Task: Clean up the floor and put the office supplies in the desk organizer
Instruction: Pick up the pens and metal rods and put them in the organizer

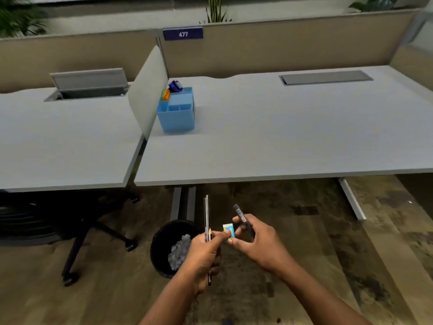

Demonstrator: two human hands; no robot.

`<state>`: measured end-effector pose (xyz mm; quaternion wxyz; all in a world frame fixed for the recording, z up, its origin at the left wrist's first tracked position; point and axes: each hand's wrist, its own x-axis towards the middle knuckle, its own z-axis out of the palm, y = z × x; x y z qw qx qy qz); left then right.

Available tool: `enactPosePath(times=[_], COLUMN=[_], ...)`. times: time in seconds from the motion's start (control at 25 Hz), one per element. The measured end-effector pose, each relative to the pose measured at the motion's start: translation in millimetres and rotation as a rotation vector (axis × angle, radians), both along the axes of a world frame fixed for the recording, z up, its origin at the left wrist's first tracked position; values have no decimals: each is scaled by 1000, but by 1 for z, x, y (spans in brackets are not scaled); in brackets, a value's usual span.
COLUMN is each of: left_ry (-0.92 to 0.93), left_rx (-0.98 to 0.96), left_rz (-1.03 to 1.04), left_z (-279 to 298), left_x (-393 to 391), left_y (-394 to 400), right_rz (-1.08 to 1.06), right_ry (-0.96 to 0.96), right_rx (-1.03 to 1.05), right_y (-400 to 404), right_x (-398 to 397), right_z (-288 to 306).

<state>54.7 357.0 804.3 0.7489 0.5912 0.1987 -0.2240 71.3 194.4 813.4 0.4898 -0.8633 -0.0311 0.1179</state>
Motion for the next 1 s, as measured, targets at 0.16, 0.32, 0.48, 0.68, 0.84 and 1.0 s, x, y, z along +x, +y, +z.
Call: enactPosePath(times=[0.16,0.32,0.48,0.68,0.84,1.0], left_ry=[-17,-50,-65,-65,-59,-46], left_rx=[-7,18,32,73,116,205], left_rz=[36,68,123,206,248,365], left_z=[11,19,24,26,36,48], left_x=[30,75,133,217,281,342], left_y=[25,43,59,73,73,77], right_rz=[45,59,94,128,123,99], right_ry=[-3,-38,-62,-111,-113,-132], right_rx=[-44,-12,29,45,70,75], right_y=[27,47,68,86,91,94], right_x=[37,85,143,237,306,375], right_z=[6,11,14,17,16,23])
